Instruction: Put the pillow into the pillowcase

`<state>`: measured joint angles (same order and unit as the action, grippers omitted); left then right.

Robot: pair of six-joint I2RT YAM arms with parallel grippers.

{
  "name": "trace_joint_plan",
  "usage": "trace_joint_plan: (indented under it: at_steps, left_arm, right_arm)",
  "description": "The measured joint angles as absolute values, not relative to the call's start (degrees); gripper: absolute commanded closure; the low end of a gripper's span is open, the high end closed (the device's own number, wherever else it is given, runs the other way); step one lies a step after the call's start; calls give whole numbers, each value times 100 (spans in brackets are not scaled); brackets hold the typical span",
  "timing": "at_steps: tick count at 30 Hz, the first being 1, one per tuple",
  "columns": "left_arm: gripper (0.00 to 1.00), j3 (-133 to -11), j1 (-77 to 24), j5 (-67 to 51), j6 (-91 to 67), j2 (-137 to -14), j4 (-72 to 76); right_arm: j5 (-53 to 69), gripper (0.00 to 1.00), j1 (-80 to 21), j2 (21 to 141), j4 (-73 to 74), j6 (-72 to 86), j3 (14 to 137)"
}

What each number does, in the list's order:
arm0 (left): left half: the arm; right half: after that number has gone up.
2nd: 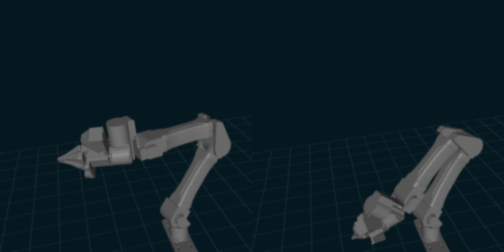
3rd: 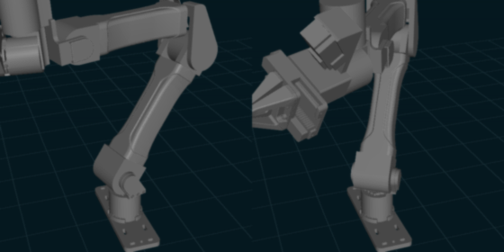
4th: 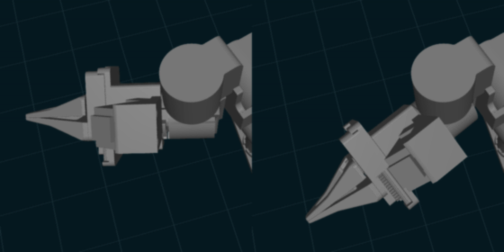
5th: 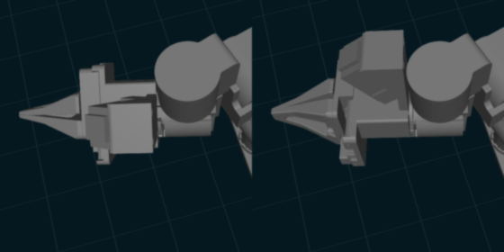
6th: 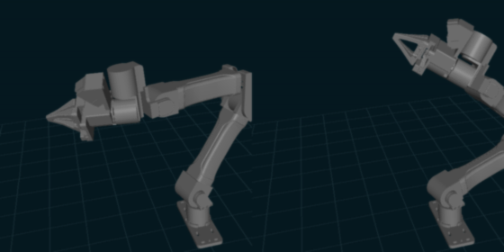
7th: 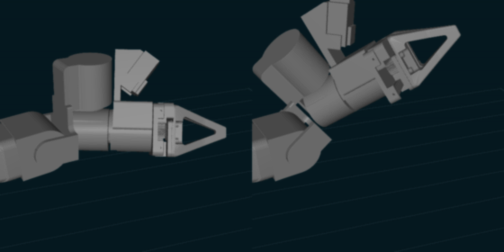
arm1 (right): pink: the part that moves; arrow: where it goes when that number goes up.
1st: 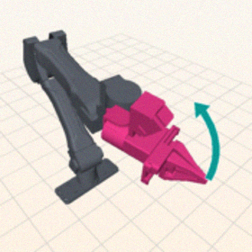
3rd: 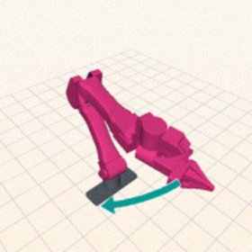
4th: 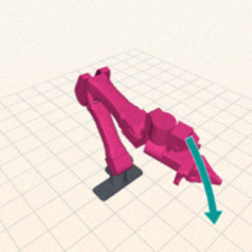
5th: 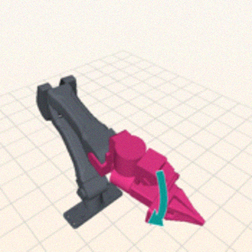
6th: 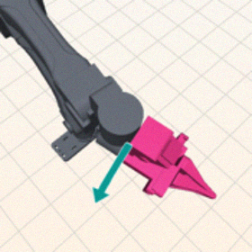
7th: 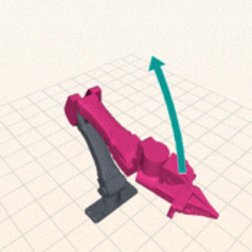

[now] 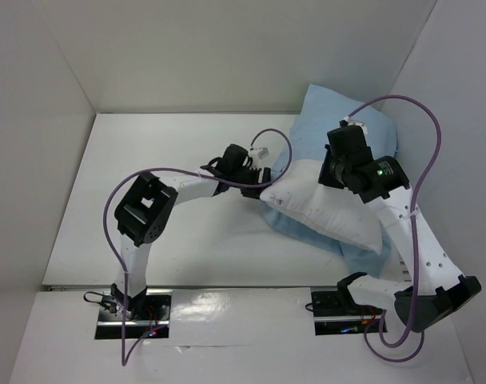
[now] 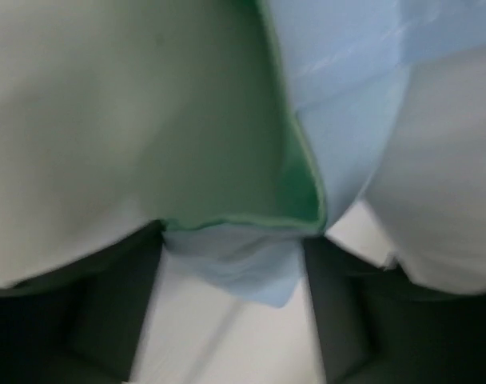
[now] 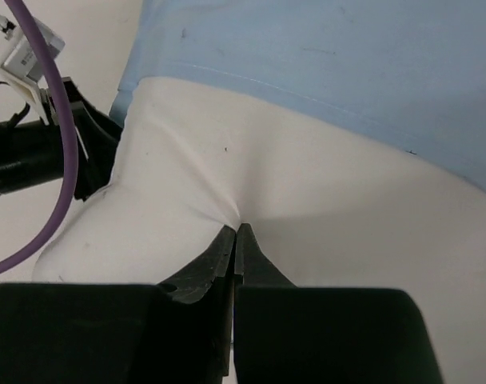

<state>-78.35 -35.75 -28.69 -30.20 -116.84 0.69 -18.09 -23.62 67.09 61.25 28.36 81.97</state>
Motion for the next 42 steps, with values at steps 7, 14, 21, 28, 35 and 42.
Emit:
trace_joint_plan:
  at_steps: [7, 14, 21, 28, 35, 42]
  left_arm:
    - [100, -7371, -3181, -4359, -4729, -11806, 2276]
    - [100, -6899, -2235, -4998, -5592, -10488, 2324]
    - [100, -6914, -1721, -5037, -5105, -7225, 934]
    - [100, -4759, -1409, -5175, -4947, -3986, -856]
    - [58, -4451, -1555, -4842, -4473, -3098, -2766]
    - [2, -5942, -1608, -3667, -3540, -3304, -4711]
  right_arm:
    - [-1529, 100, -2185, 6709, 6117, 2724, 8197]
    - [-1170, 100, -2191, 7553, 6007, 2427, 9406]
    - [-1282, 100, -3658, 8307, 4893, 2296, 10156]
    - [-760, 100, -4047, 8576, 3649, 2993, 7599]
    - [-930, 100, -4141, 8838, 3301, 3352, 7826]
    - [-1151, 89, -4753, 9299, 3024, 3247, 8471]
